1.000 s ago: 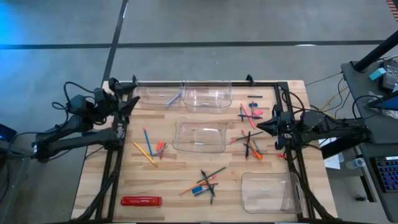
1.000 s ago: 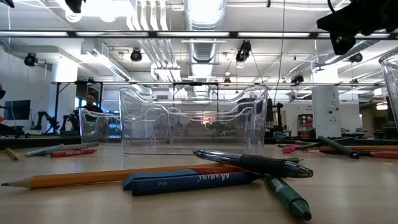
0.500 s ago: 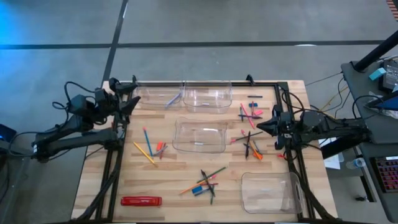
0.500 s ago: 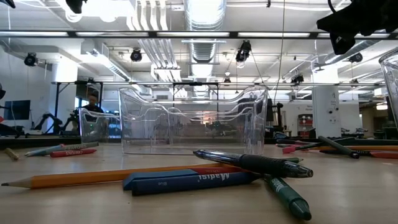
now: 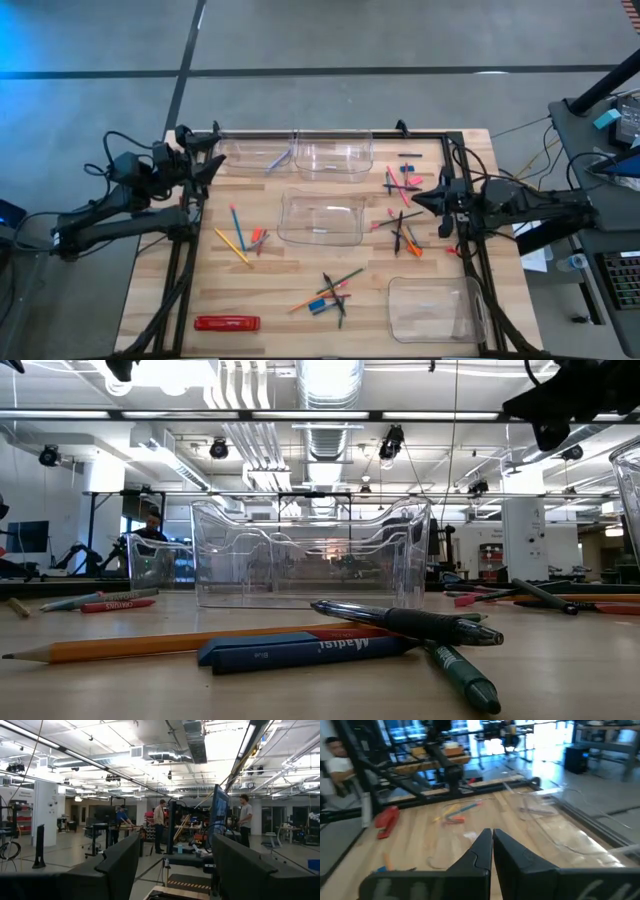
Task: Sort crayons/erasers/pens/pencils in bins
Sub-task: Put the red crayon into the top right transparent bin
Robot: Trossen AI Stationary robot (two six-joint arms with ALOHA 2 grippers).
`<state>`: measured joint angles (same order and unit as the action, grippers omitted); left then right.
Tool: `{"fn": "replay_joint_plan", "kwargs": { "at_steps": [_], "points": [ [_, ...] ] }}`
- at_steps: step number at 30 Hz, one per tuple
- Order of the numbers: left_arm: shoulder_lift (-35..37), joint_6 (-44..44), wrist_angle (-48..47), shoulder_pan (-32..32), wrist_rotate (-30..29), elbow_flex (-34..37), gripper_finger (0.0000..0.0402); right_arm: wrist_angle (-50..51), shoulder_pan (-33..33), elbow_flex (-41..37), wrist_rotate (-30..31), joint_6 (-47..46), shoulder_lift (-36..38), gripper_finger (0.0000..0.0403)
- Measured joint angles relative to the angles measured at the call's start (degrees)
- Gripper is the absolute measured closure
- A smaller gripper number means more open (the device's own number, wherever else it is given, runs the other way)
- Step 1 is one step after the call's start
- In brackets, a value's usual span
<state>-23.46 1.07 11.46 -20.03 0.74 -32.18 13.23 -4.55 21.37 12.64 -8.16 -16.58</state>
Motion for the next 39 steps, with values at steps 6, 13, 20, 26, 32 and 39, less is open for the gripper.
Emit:
{"fn": "replay_joint_plan", "kwargs": {
  "at_steps": [6,13,20,26,32,39],
  "points": [
    [-0.1,0.0,0.0,0.0,0.0,0.0,0.0169,6.8,0.0,4.6,1.7,-1.9,-7.8,0.0380],
    [-0.1,0.0,0.0,0.0,0.0,0.0,0.0169,19.9,2.2,12.5,2.8,-5.4,-17.3,0.0314],
    [0.0,0.0,0.0,0.0,0.0,0.0,0.0169,21.3,10.4,13.3,-3.5,-2.6,-25.0,0.0243],
    [-0.1,0.0,0.0,0.0,0.0,0.0,0.0169,19.0,18.9,13.1,-6.2,3.0,-32.6,0.0221],
    [-0.1,0.0,0.0,0.0,0.0,0.0,0.0169,15.1,25.5,13.0,-10.4,8.0,-39.2,0.0220],
    [-0.1,0.0,0.0,0.0,0.0,0.0,0.0169,12.7,31.0,13.1,-14.6,10.4,-41.3,0.0220]
  ]
}}
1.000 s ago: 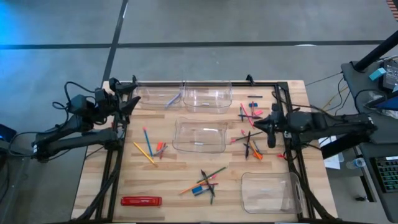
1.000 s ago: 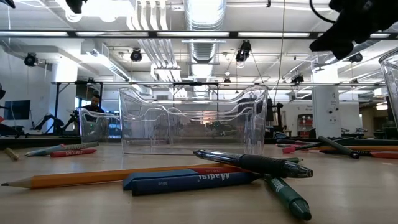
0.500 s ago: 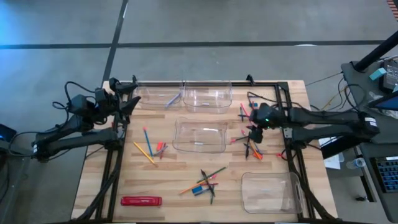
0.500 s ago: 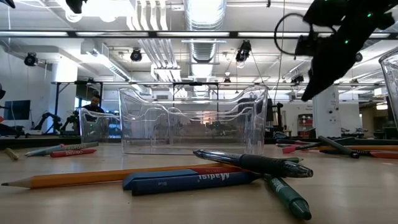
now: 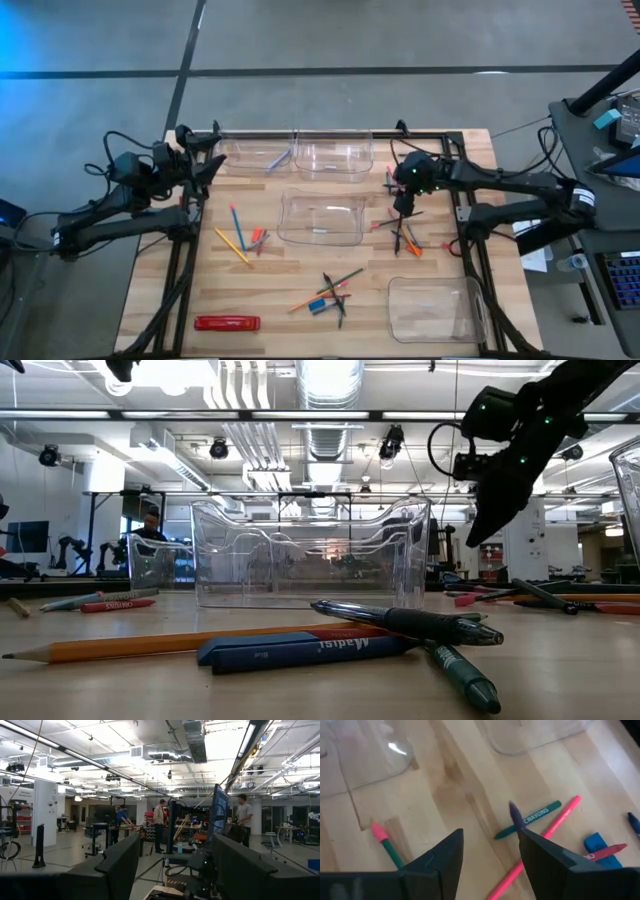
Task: Sort crayons/erasers/pens/pencils in bins
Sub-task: Put the red crayon into the top right transparent bin
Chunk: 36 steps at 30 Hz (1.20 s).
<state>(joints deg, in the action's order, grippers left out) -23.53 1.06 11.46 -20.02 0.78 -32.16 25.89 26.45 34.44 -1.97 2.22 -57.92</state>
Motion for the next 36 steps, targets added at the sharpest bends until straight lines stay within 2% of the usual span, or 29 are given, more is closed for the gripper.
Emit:
{"fn": "replay_joint_plan", "kwargs": {
  "at_steps": [7,13,22,28,36],
  "points": [
    [0.0,0.0,0.0,0.0,0.0,0.0,0.0169,1.3,3.4,-0.3,0.6,-4.8,-0.3,0.0220],
    [-0.4,0.1,0.0,0.0,0.0,0.0,0.0169,1.7,7.9,-0.4,9.6,-13.7,-2.7,0.0220],
    [-0.7,0.1,0.0,0.0,0.0,0.0,0.0169,-0.9,16.5,-0.2,9.5,-18.1,-11.3,0.0220],
    [-0.7,0.1,0.0,0.0,0.0,0.0,0.0169,-5.4,17.2,-0.1,9.4,-17.2,-16.2,0.0220],
    [-0.7,0.1,0.0,0.0,0.0,0.0,0.0169,-5.8,17.2,0.1,9.1,-18.8,-19.6,0.0223]
  ]
}}
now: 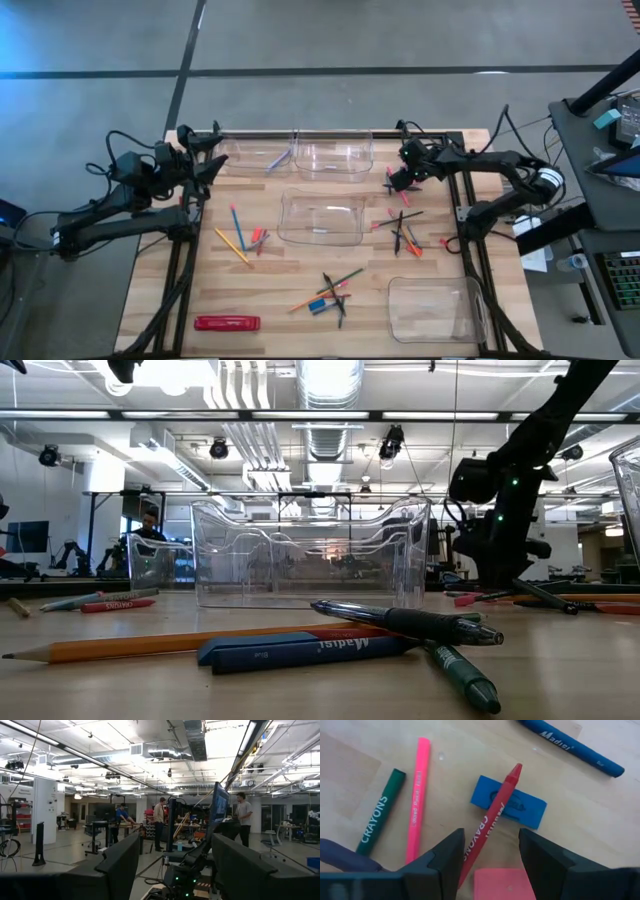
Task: Sort crayons/erasers/pens/pencils in bins
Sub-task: Put the red crayon into the top right transparent bin
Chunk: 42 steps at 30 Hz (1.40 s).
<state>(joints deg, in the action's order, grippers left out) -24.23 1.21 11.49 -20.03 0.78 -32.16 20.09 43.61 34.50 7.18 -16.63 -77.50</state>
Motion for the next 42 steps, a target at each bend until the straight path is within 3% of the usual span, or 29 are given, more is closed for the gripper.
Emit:
{"fn": "replay_joint_plan", "kwargs": {
  "at_steps": [5,20,27,35,39,42],
  "points": [
    [0.0,0.0,0.0,0.0,0.0,0.0,0.0169,-0.4,-0.1,0.0,-0.2,-0.3,-0.3,0.0251],
    [0.0,0.0,0.0,0.0,0.0,0.0,0.0169,-2.5,0.3,-0.1,0.4,-0.1,0.9,0.0384],
    [0.0,0.0,0.0,0.0,0.0,0.0,0.0169,-2.5,0.3,-0.1,0.3,-0.1,3.6,0.0388],
    [0.0,0.0,0.0,0.0,0.0,0.0,0.0169,-3.1,0.3,-0.2,-1.7,0.1,13.9,0.0388],
    [0.0,0.0,0.0,0.0,0.0,0.0,0.0169,-12.2,-0.8,-0.2,-7.2,2.7,19.1,0.0389],
    [0.0,0.0,0.0,0.0,0.0,0.0,0.0169,-20.0,-2.2,-0.2,-7.7,2.8,21.3,0.0389]
  ]
}}
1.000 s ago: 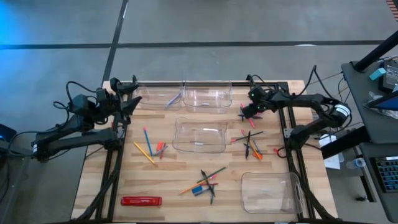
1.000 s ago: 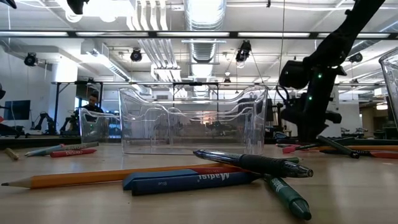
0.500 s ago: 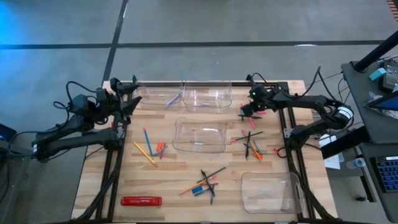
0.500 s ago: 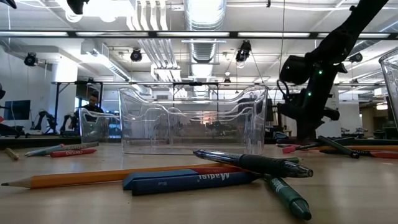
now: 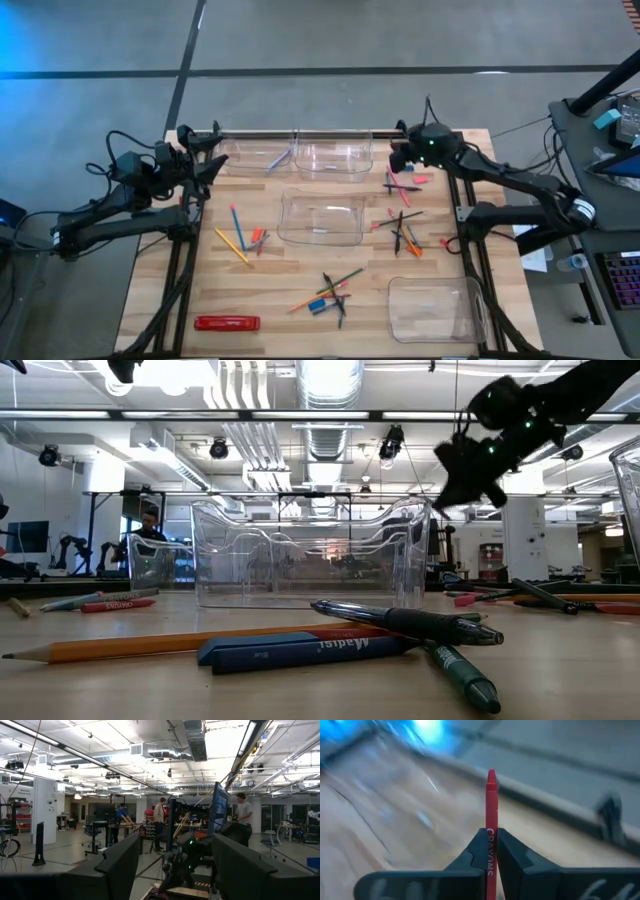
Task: Sort crayons/erasers/pens/pencils in bins
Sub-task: Put the red crayon into the top right transparent bin, then put the blue eraser into the middle transparent bin
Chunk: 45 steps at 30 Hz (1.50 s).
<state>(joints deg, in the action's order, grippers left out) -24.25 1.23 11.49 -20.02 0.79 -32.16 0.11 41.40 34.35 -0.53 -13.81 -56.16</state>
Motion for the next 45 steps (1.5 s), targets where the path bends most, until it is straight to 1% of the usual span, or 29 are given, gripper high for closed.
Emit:
{"fn": "replay_joint_plan", "kwargs": {
  "at_steps": [3,7,9,13,16,20,24,28,32,36,40,42,45],
  "points": [
    [0.0,0.0,0.0,0.0,0.0,0.0,0.0169,-7.4,-1.2,0.0,-0.6,0.8,-0.1,0.0389],
    [-0.1,0.0,0.0,0.0,0.0,0.0,0.0169,-17.3,-1.3,0.0,-6.9,0.4,-4.0,0.0390],
    [-0.2,0.0,0.0,0.0,0.0,0.0,0.0169,-21.2,-1.3,0.0,-8.9,-0.5,-6.8,0.0390],
    [0.0,-0.1,0.1,0.0,0.0,0.0,0.0169,-27.1,-1.3,0.1,-10.5,-1.2,-12.8,0.0390],
    [0.2,-0.1,0.4,0.0,0.0,0.0,0.0169,-27.6,-1.3,2.2,-12.1,-1.2,-16.8,0.0390],
    [0.4,-0.1,0.7,0.0,0.0,0.0,0.0169,-26.2,-1.6,6.5,-13.9,-1.3,-21.4,0.0390],
    [0.4,-0.1,1.0,0.0,0.0,0.0,0.0169,-24.3,-1.7,10.1,-14.0,-1.8,-25.5,0.0385],
    [0.4,-0.1,0.9,0.0,0.0,0.0,0.0169,-23.9,-1.6,11.5,-14.8,-1.8,-28.3,0.0357],
    [0.4,-0.1,0.9,0.0,0.0,0.0,0.0169,-22.3,-1.8,12.2,-16.5,-1.8,-29.2,0.0321],
    [0.3,-0.1,0.9,0.0,0.0,0.0,0.0169,-18.7,-1.8,12.2,-16.5,0.1,-27.6,0.0291],
    [0.3,0.8,1.0,0.0,0.0,0.0,0.0169,-11.1,-1.8,12.5,-15.7,3.9,-22.3,0.0272],
    [0.3,3.1,1.4,0.0,0.0,0.0,0.0169,-5.6,-1.8,12.8,-13.2,5.6,-18.6,0.0268],
    [0.3,4.3,1.8,0.0,-0.4,0.0,0.0169,2.7,-1.8,12.9,-5.8,6.9,-13.0,0.0267]
  ]
}}
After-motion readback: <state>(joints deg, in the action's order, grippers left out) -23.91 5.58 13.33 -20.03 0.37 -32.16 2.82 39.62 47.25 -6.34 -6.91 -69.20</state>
